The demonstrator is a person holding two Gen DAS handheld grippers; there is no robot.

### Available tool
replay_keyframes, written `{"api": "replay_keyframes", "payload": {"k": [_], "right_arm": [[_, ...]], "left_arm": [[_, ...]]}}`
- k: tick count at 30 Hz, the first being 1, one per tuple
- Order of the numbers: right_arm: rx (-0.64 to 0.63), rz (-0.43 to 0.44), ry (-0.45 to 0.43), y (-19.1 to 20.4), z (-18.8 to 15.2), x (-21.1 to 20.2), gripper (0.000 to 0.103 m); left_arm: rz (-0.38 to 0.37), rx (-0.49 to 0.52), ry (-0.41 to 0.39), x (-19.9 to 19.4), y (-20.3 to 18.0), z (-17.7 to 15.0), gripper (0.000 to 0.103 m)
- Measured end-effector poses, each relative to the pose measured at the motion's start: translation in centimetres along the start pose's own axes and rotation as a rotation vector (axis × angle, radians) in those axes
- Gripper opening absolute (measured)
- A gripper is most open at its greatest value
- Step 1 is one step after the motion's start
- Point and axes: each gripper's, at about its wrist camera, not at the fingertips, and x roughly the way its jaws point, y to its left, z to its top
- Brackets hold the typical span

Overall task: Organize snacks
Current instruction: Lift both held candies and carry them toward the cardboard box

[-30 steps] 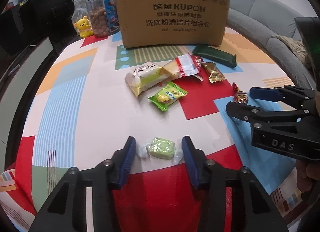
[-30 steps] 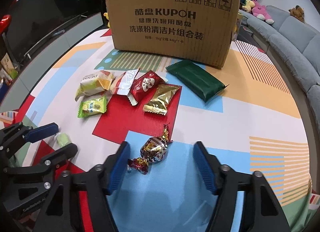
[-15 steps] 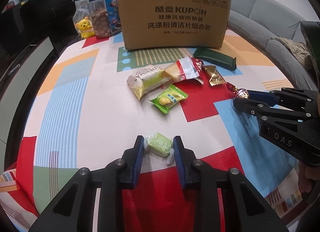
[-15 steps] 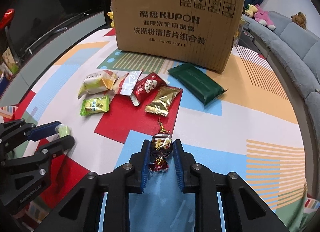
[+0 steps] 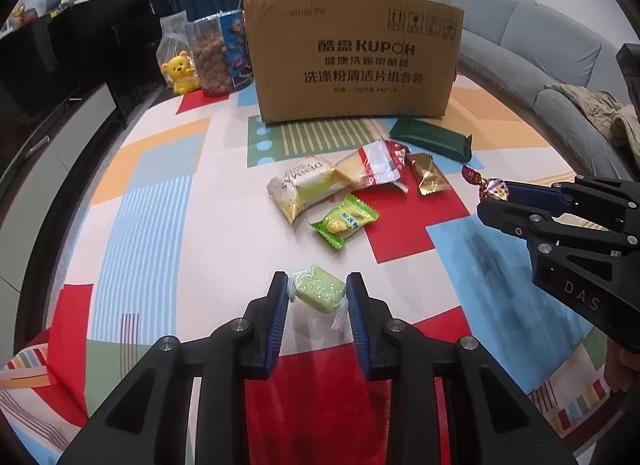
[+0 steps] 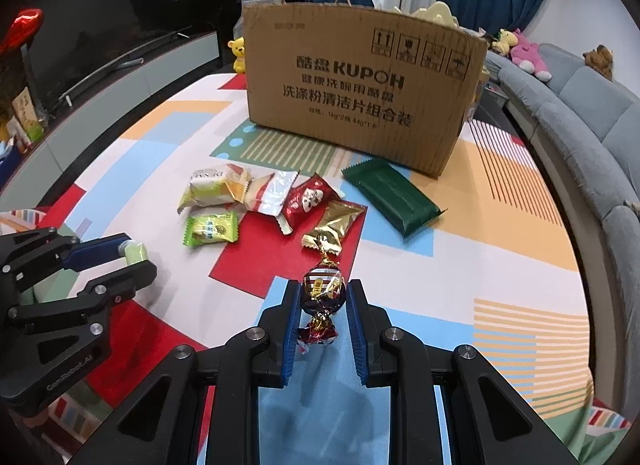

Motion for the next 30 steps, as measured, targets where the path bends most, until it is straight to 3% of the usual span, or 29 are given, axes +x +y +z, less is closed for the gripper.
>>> {"api": "replay_keyframes", "payload": {"k": [30], "right_arm": [[0.027, -0.004, -0.133, 0.1, 4.5, -7.2, 0.024]], "left_arm": [[0.012, -0.101, -0.09, -5.5, 1.3, 4.0, 0.03]]}}
